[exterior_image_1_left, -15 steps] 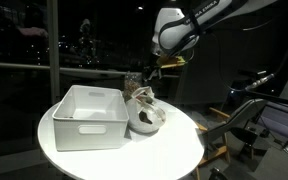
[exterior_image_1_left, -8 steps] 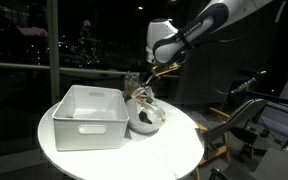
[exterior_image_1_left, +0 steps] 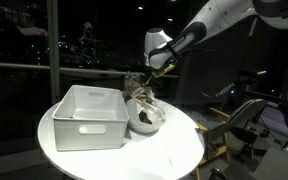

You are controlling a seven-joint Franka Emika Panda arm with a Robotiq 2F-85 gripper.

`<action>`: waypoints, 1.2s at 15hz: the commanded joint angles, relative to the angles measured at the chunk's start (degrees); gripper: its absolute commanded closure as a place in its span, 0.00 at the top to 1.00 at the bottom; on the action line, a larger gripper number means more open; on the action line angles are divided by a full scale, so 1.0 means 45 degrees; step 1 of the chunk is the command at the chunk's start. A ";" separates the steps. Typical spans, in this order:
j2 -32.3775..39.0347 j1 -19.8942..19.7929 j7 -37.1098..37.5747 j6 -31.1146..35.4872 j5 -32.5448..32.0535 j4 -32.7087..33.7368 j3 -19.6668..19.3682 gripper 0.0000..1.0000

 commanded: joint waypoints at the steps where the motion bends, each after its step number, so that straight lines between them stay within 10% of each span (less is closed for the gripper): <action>1: 0.1321 -0.0386 -0.2064 0.0256 0.0740 0.1717 -0.0012 1.00; 7: 0.2543 -0.1129 -0.4934 0.0065 0.2601 0.2698 0.0220 1.00; 8: 0.2697 -0.1212 -0.5188 0.0226 0.2816 0.2754 0.0242 0.75; 18: 0.2566 -0.1150 -0.6139 0.0889 0.2978 0.1936 0.0003 0.05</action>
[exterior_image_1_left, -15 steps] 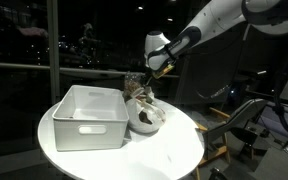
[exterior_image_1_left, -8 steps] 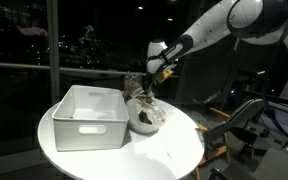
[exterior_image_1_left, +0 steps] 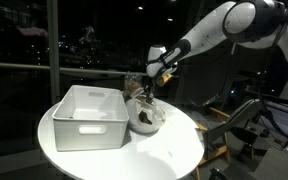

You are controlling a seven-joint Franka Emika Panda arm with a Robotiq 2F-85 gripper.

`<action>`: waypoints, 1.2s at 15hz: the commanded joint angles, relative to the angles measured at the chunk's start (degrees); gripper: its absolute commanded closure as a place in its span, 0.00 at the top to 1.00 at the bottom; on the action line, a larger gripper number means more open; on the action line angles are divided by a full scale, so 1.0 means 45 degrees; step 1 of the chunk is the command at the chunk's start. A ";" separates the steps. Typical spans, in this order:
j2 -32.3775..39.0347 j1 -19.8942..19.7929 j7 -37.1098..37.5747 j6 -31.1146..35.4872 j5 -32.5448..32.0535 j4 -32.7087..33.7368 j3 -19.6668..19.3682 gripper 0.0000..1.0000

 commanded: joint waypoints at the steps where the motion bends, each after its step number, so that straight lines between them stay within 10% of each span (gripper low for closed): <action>1: -0.0463 0.0281 0.0028 0.0466 -0.0320 -0.0411 -0.0368 0.01; 7: -0.1951 0.1631 0.2272 0.0324 -0.2517 -0.1521 -0.1932 0.00; 18: -0.6667 0.2057 0.7442 -0.0063 -0.8418 -0.3819 -0.1596 0.00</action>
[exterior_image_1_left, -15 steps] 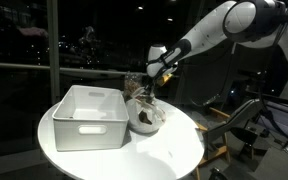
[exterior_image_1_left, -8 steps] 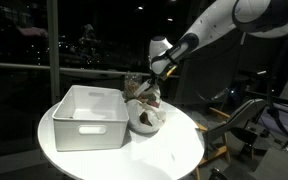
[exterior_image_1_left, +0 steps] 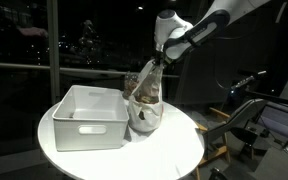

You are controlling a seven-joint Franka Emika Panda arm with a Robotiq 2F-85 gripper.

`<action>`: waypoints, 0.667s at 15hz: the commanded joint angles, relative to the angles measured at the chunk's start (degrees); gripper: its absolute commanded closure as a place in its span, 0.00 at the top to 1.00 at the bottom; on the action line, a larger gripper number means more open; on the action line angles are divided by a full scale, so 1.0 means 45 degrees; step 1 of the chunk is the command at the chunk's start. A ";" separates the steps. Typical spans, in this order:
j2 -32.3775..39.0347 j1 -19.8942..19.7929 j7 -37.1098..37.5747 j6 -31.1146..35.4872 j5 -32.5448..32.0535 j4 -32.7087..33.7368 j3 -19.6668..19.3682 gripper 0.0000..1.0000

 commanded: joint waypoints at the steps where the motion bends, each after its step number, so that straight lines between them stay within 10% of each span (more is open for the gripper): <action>1: -0.1578 -0.0277 0.1416 -0.0395 -0.1687 -0.0942 0.0509 0.00; 10: -0.0828 -0.0838 0.0977 -0.0720 -0.0874 -0.1643 0.1677 0.00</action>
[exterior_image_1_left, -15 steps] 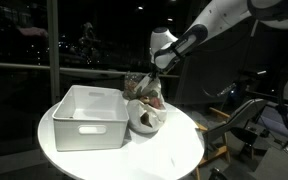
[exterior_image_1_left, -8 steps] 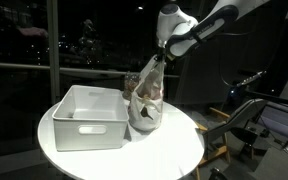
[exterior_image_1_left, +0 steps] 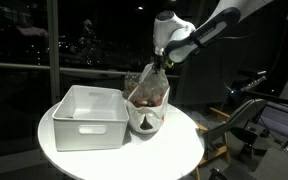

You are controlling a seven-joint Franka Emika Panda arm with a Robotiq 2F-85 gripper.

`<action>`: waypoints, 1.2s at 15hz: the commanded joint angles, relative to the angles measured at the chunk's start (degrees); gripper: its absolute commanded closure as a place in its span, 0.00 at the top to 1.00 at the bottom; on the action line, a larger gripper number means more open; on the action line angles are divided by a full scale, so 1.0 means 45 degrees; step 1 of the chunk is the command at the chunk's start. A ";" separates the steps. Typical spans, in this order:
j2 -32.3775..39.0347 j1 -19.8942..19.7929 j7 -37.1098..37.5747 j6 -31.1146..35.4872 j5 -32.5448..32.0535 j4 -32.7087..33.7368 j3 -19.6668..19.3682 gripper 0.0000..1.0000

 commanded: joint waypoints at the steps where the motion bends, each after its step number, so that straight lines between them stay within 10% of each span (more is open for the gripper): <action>1: 0.0114 -0.0272 0.0091 -0.0167 0.0065 -0.0042 0.0346 0.00; 12: -0.2232 -0.0015 -0.0019 -0.2895 0.3887 -0.1120 0.1545 0.94; 18: -0.3045 0.0026 -0.0190 -0.2743 0.5895 -0.1998 0.2076 1.00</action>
